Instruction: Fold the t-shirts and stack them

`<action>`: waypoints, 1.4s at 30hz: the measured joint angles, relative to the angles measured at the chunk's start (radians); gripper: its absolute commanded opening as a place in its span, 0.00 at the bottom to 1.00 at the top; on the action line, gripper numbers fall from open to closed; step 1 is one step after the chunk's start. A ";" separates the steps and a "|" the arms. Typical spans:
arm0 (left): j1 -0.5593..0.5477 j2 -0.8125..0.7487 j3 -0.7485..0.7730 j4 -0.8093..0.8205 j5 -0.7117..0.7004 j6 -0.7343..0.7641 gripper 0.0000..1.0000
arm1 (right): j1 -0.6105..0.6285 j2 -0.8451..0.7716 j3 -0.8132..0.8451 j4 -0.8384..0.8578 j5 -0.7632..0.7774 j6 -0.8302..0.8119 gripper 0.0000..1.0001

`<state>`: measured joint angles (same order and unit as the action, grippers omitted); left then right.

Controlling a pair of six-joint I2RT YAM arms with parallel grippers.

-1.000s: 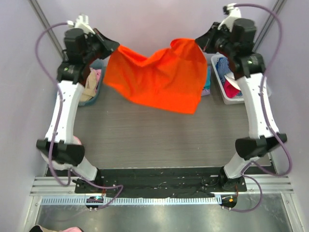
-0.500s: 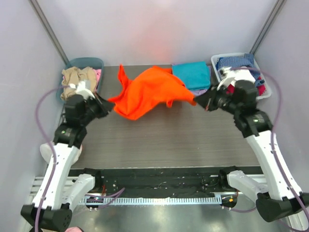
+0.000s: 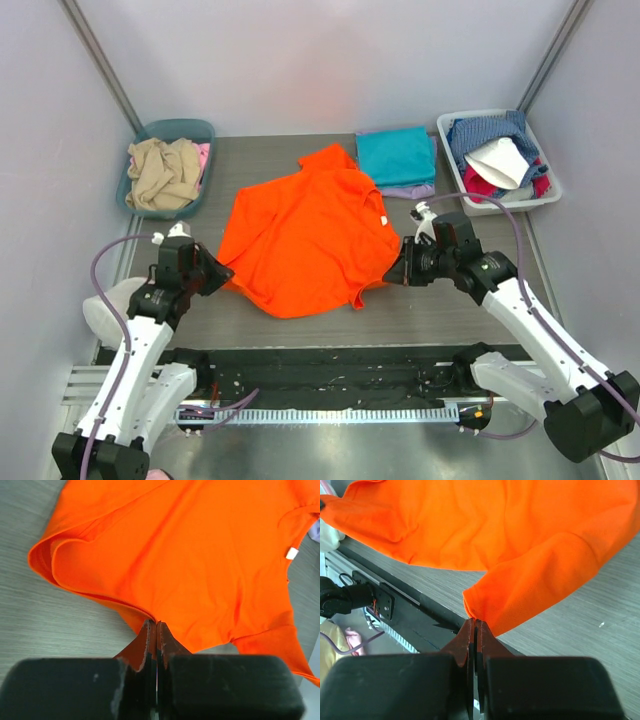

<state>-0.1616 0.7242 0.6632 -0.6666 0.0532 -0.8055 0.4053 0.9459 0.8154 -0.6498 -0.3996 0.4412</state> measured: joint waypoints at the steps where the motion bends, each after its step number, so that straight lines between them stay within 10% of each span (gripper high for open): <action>1: 0.000 -0.001 -0.003 -0.005 -0.007 -0.004 0.00 | 0.003 0.000 -0.003 -0.004 0.004 0.003 0.01; 8: 0.000 -0.040 0.040 -0.077 0.002 0.000 0.00 | 0.019 -0.072 0.016 -0.074 0.019 0.011 0.01; 18: 0.000 -0.049 0.737 -0.133 0.136 0.080 0.00 | 0.019 -0.141 0.692 -0.178 -0.005 -0.062 0.01; 29: 0.000 -0.079 1.155 -0.277 0.175 0.080 0.00 | 0.017 -0.121 1.117 -0.325 -0.055 -0.079 0.01; 42: 0.000 -0.032 1.098 -0.293 0.040 0.113 0.00 | 0.011 -0.087 1.226 -0.377 0.050 -0.103 0.01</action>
<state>-0.1616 0.6926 1.7607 -0.9596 0.0937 -0.6922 0.4168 0.8593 2.0415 -1.0264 -0.3500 0.3386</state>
